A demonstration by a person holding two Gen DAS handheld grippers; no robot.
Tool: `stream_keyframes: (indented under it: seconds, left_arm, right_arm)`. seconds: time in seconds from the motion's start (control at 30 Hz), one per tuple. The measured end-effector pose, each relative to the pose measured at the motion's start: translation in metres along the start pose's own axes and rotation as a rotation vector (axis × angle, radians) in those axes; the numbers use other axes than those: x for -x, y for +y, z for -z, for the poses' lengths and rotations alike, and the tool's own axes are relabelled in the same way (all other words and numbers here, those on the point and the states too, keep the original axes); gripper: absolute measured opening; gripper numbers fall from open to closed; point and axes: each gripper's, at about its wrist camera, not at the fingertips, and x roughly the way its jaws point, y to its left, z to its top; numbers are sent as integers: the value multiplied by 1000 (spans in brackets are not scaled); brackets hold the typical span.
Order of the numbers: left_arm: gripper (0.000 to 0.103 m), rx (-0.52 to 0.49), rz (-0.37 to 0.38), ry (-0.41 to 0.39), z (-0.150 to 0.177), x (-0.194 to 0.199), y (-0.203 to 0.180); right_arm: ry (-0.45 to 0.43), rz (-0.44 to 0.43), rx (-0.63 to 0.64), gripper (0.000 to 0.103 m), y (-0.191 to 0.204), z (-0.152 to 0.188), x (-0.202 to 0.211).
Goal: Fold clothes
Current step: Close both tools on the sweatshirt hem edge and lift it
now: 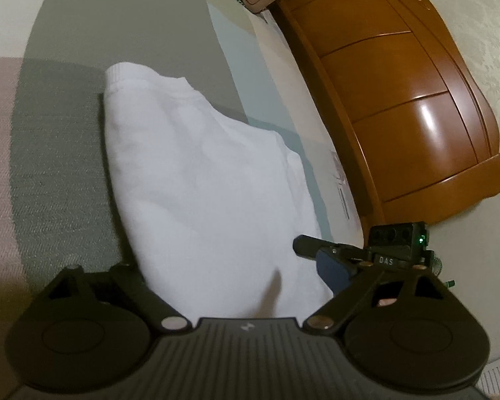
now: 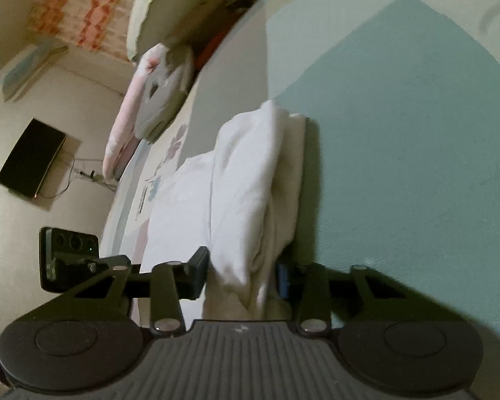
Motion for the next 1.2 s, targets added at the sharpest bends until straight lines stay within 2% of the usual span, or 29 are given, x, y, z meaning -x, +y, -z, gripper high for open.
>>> stream_keyframes:
  seconds: [0.13, 0.37, 0.5, 0.57, 0.7, 1.07, 1.2]
  left_arm:
    - [87, -40, -39, -15, 4, -1, -5]
    - [54, -5, -66, -49, 8, 11, 11]
    - [50, -31, -81, -51, 10, 15, 11]
    - [45, -34, -114, -54, 11, 16, 8]
    - [45, -75, -175, -52, 12, 11, -4]
    - [46, -58, -162, -45, 5, 6, -1]
    - [45, -58, -205, -45, 6, 3, -11]
  right_arm:
    - [-6, 9, -28, 44, -5, 0, 1]
    - [-23, 27, -33, 44, -5, 4, 2]
    - [-31, 35, -30, 44, -3, 4, 0]
    - [-38, 49, -23, 44, 0, 5, -2]
    - [-50, 96, 11, 43, 10, 7, -5]
    - [-48, 92, 17, 43, 9, 5, -9]
    - [-58, 120, 40, 42, 16, 8, -9]
